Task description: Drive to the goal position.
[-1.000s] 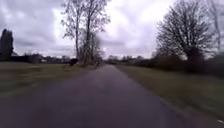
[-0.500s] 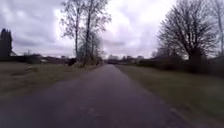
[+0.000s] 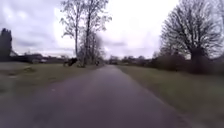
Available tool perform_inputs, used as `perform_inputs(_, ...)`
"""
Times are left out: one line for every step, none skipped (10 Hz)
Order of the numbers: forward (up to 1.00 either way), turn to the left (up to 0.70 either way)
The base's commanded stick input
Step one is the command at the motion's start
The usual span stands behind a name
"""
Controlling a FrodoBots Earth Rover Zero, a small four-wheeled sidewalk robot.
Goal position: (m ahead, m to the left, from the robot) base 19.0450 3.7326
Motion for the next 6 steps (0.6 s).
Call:
perform_inputs(1.0,0.0)
perform_inputs(1.0,0.0)
perform_inputs(1.0,0.0)
perform_inputs(1.0,0.0)
perform_inputs(1.0,0.0)
perform_inputs(1.0,0.0)
